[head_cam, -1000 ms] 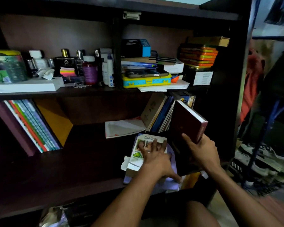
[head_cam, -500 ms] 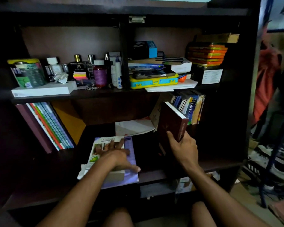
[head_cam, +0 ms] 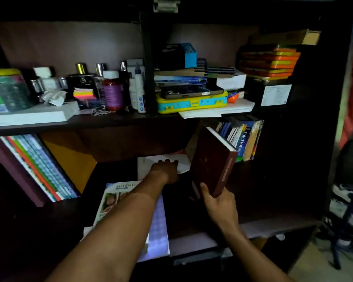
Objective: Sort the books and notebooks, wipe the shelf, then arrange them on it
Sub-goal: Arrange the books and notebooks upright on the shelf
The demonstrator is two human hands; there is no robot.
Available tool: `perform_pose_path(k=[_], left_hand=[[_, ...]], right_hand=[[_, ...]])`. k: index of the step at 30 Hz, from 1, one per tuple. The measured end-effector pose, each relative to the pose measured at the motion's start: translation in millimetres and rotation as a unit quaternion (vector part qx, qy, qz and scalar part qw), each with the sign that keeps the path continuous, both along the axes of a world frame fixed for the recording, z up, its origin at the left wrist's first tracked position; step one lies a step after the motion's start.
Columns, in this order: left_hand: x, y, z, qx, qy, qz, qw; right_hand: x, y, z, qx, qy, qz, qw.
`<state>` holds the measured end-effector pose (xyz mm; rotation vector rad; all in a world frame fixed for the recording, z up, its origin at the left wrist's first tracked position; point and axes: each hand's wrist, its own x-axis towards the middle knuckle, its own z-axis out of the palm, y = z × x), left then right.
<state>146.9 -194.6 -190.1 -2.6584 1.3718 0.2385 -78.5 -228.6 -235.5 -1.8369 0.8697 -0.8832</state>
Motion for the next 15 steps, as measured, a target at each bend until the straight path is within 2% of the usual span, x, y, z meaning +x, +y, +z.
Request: perform_pose_path(k=[4, 6, 9, 12, 15], left_hand=[[8.7, -19.1, -5.2, 0.010, -0.105, -0.060, 0.993], [8.4, -18.8, -3.7, 0.018, -0.132, -0.089, 0.987], [11.6, -11.5, -3.7, -0.054, -0.121, -0.085, 0.987], [19.4, -1.5, 5.1, -0.167, -0.071, -0.014, 0.983], [16.1, 1.0, 20.2, -0.265, -0.013, 0.043, 0.963]], right_hand=[[3.4, -6.9, -5.1, 0.018, -0.014, -0.004, 1.000], [3.9, -8.5, -6.3, 0.037, -0.023, -0.004, 0.999], [5.2, -9.1, -10.1, 0.041, -0.041, -0.021, 0.998], [6.6, -9.7, -11.3, 0.037, -0.045, -0.027, 0.998], [7.5, -9.2, -11.7, 0.030, -0.029, -0.021, 0.999]])
